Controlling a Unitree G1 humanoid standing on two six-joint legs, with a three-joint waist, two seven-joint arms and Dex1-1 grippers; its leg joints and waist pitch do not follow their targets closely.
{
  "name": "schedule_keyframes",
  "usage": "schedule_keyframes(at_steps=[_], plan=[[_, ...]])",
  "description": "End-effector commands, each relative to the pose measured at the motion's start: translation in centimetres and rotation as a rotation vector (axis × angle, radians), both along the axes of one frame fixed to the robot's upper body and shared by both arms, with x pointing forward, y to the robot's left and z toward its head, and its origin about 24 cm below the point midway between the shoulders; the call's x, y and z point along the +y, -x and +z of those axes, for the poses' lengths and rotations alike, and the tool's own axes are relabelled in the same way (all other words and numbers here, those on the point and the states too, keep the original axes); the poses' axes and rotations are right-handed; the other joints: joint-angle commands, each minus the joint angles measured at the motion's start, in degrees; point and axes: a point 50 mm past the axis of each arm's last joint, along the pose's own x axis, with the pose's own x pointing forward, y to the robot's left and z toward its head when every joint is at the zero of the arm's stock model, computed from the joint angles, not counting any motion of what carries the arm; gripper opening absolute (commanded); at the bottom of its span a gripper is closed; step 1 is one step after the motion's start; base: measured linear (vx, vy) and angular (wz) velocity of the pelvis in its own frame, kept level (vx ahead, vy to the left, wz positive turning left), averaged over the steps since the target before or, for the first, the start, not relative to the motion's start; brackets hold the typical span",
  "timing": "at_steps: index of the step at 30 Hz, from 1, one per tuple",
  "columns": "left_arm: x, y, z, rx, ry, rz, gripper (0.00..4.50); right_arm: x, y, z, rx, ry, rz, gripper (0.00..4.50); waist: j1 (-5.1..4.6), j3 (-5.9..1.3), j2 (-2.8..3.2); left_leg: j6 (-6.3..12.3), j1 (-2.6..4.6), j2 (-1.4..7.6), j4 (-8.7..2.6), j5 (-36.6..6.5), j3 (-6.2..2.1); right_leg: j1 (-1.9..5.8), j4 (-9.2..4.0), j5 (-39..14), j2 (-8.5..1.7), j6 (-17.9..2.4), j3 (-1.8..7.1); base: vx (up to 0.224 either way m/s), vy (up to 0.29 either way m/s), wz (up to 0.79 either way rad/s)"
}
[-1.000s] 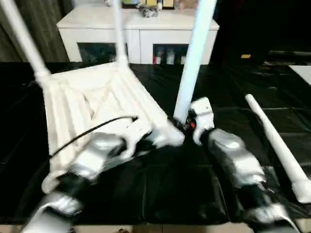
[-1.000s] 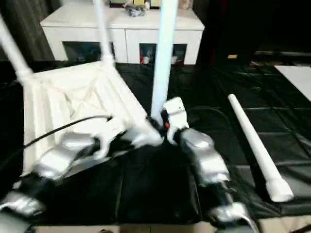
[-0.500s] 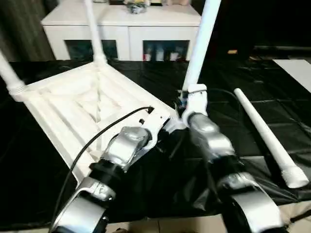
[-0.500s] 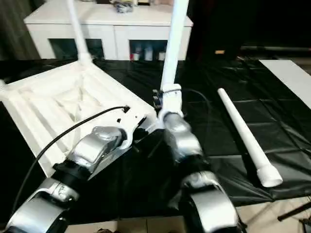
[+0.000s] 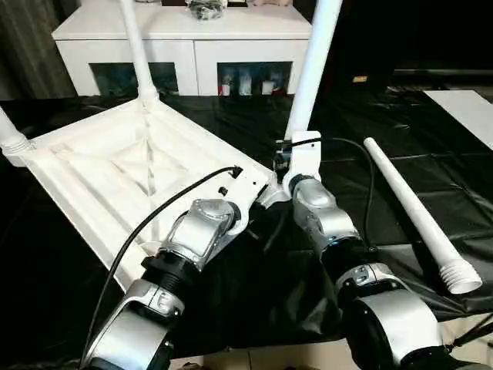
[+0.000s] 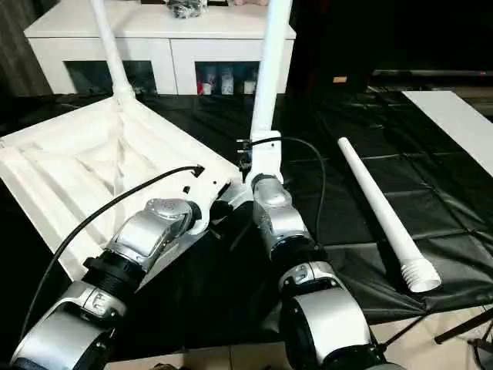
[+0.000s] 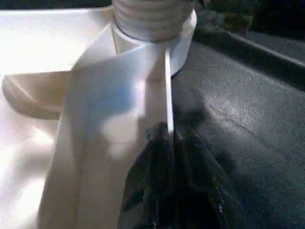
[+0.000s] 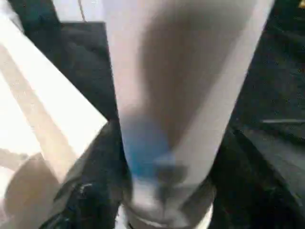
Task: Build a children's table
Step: Rotate leg to tighten
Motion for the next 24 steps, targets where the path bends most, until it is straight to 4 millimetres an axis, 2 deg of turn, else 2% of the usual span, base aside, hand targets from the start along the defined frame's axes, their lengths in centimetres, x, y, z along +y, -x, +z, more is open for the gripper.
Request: schedule_keyframes(at_steps=[1, 2, 3, 5, 6, 7, 8, 9, 10, 11, 14, 15, 16, 17, 18, 19, 20, 21, 22, 23, 24], plan=[[-0.6, -0.7, 3.0, -0.142, 0.032, -0.082, 0.00, -0.6, 0.7, -1.6, 0.070, -0.021, 0.018, 2.91, 0.19, -3.80, 0.39, -4.57, 2.06, 5.93, -6.17, -26.08, -3.80, 0.79, -3.19, -11.27, -4.79, -9.96, 2.47, 0.000, 0.000, 0.00], [-0.4, -0.7, 3.1, -0.167, 0.029, -0.115, 0.00, -0.9, 0.6, -1.2, 0.045, -0.025, 0.027, 2.98, 0.55, -3.79, 0.34, -3.23, 2.09, 5.94, -5.95, -22.87, -3.32, 0.53, -3.37, -9.63, -4.71, -10.42, 2.51, 0.000, 0.000, 0.00], [0.7, -0.7, 3.0, -0.162, 0.026, -0.130, 0.00, -1.5, 0.6, -0.2, -0.025, -0.053, 0.077, 3.10, 0.80, -4.08, 0.12, -1.57, 1.99, 5.96, -5.51, -19.46, -2.97, 0.81, -3.14, -7.73, -4.73, -10.95, 2.63, 0.000, 0.000, 0.00], [0.9, -0.6, 3.1, -0.180, 0.020, -0.162, 0.00, -1.8, 0.6, 0.1, -0.042, -0.055, 0.081, 3.22, 1.18, -4.15, -0.07, 0.83, 2.05, 6.09, -5.15, -15.97, -2.41, 0.38, -3.17, -8.26, -4.51, -11.91, 2.65, 0.000, 0.000, 0.00], [1.1, -0.4, 3.0, -0.178, 0.019, -0.180, 0.00, -2.1, 0.7, 0.4, -0.064, -0.059, 0.087, 3.29, 1.61, -4.02, 0.17, 1.06, 2.19, 6.18, -5.21, -16.50, -2.31, 0.15, -3.49, -10.42, -4.51, -11.97, 2.67, 0.000, 0.000, 0.00], [1.3, -0.2, 3.0, -0.189, 0.016, -0.220, 0.00, -2.6, 0.9, 0.7, -0.091, -0.056, 0.111, 3.40, 1.83, -4.12, 0.32, 0.40, 2.10, 6.25, -5.16, -17.54, -2.09, -0.06, -3.43, -12.82, -4.37, -11.47, 2.62, 0.000, 0.000, 0.00], [2.1, 0.2, 2.6, -0.164, 0.019, -0.257, 0.00, -3.4, 1.8, 1.5, -0.146, -0.064, 0.189, 3.52, 2.19, -4.28, 0.36, -0.21, 2.06, 6.38, -5.29, -16.28, -2.01, 0.06, -3.14, -11.77, -3.99, -10.61, 2.48, 0.052, -0.042, 0.01], [2.1, 0.2, 2.6, -0.164, 0.019, -0.257, 0.00, -3.4, 1.8, 1.5, -0.146, -0.064, 0.189, 3.52, 2.77, -4.31, 0.32, -0.08, 2.21, 6.54, -5.36, -15.15, -1.94, 0.27, -3.03, -9.96, -3.87, -9.87, 2.42, 0.000, 0.000, 0.00], [2.5, 0.5, 2.5, -0.166, 0.025, -0.304, 0.00, -3.9, 2.5, 1.8, -0.166, -0.059, 0.232, 3.67, 2.91, -4.59, 0.32, 0.35, 2.19, 6.46, -5.18, -11.72, -1.89, 0.41, -2.11, -4.46, -3.52, -10.28, 2.33, 0.074, -0.028, 0.01], [2.5, 0.5, 2.5, -0.166, 0.025, -0.304, 0.00, -3.9, 2.5, 1.8, -0.166, -0.059, 0.232, 3.74, 3.13, -4.75, 0.36, 1.36, 2.16, 6.27, -4.75, -8.27, -1.60, 0.38, -1.50, 0.37, -3.32, -11.45, 2.29, 0.079, -0.015, 0.01], [3.0, 1.3, 2.1, -0.158, 0.026, -0.409, 0.00, -5.1, 3.9, 1.5, -0.144, -0.013, 0.339, 4.05, 3.37, -4.88, 0.11, 3.98, 1.56, 5.94, -3.96, -4.20, -1.44, 1.04, -0.52, 6.46, -3.65, -14.11, 2.38, 0.066, -0.009, 0.00], [3.2, 1.5, 2.1, -0.150, 0.031, -0.434, 0.00, -5.4, 4.2, 1.4, -0.139, 0.005, 0.362, 4.12, 3.57, -4.86, 0.11, 4.47, 1.52, 5.99, -3.92, -3.82, -1.52, 1.27, -0.54, 6.83, -3.73, -14.19, 2.33, 0.078, -0.006, -0.01], [3.3, 1.8, 2.0, -0.150, 0.019, -0.473, 0.00, -5.8, 4.7, 1.2, -0.128, 0.013, 0.407, 4.12, 3.54, -4.91, 0.13, 5.13, 1.65, 6.08, -3.73, -3.12, -1.35, 1.12, -0.31, 7.90, -3.79, -14.79, 2.42, 0.000, 0.000, 0.00], [3.5, 2.1, 2.0, -0.148, 0.013, -0.514, 0.00, -6.2, 5.0, 1.2, -0.126, 0.016, 0.439, 4.25, 3.73, -4.94, 0.16, 5.66, 1.79, 6.05, -3.60, -3.34, -1.33, 1.18, -0.37, 7.35, -3.76, -15.06, 2.38, 0.000, 0.000, 0.00], [3.6, 2.4, 1.9, -0.139, 0.012, -0.544, 0.00, -6.5, 5.3, 1.2, -0.118, 0.019, 0.471, 4.38, 3.96, -4.80, 0.57, 5.76, 1.73, 6.15, -3.67, -4.11, -1.43, 1.25, -0.45, 5.94, -3.82, -15.07, 2.42, 0.000, 0.000, 0.00], [3.8, 2.6, 2.0, -0.135, 0.016, -0.565, 0.00, -6.9, 5.8, 1.1, -0.108, 0.037, 0.526, 4.47, 4.12, -4.81, 0.51, 5.61, 1.85, 6.22, -3.72, -4.68, -1.48, 1.28, -0.54, 5.06, -3.73, -14.93, 2.33, 0.000, 0.000, 0.00], [4.0, 2.8, 2.3, -0.124, 0.045, -0.580, 0.00, -7.5, 6.3, 1.1, -0.089, 0.061, 0.572, 4.47, 4.34, -4.62, 0.78, 4.84, 1.99, 6.34, -3.90, -5.77, -1.50, 1.17, -0.56, 3.45, -3.51, -14.73, 2.31, 0.000, 0.000, 0.00], [4.0, 2.8, 2.3, -0.124, 0.045, -0.580, 0.00, -7.5, 6.3, 1.1, -0.089, 0.061, 0.572, 4.47, 4.48, -4.58, 0.69, 4.37, 2.10, 6.43, -4.01, -6.50, -1.50, 1.10, -0.72, 2.47, -3.47, -14.63, 2.26, 0.000, 0.000, 0.00], [4.3, 2.9, 2.6, -0.120, 0.074, -0.600, 0.00, -8.3, 7.1, 1.2, -0.066, 0.090, 0.638, 4.47, 4.36, -4.38, 0.69, 3.22, 2.08, 6.38, -4.27, -8.59, -1.50, 1.03, -0.91, 0.14, -3.36, -14.54, 2.29, 0.000, 0.000, 0.00], [4.3, 2.9, 2.6, -0.120, 0.074, -0.600, 0.00, -8.3, 7.1, 1.2, -0.066, 0.090, 0.638, 4.47, 4.53, -4.24, 0.72, 1.88, 2.36, 6.47, -4.49, -11.63, -1.50, 0.94, -1.26, -2.77, -3.46, -14.25, 2.35, 0.000, 0.000, 0.00], [4.5, 2.9, 2.7, -0.120, 0.078, -0.607, 0.00, -8.7, 7.3, 1.3, -0.053, 0.096, 0.661, 4.47, 4.42, -4.18, 0.65, 1.26, 2.36, 6.45, -4.55, -12.70, -1.52, 0.90, -1.33, -3.77, -3.53, -14.21, 2.42, 0.000, 0.000, 0.00]])
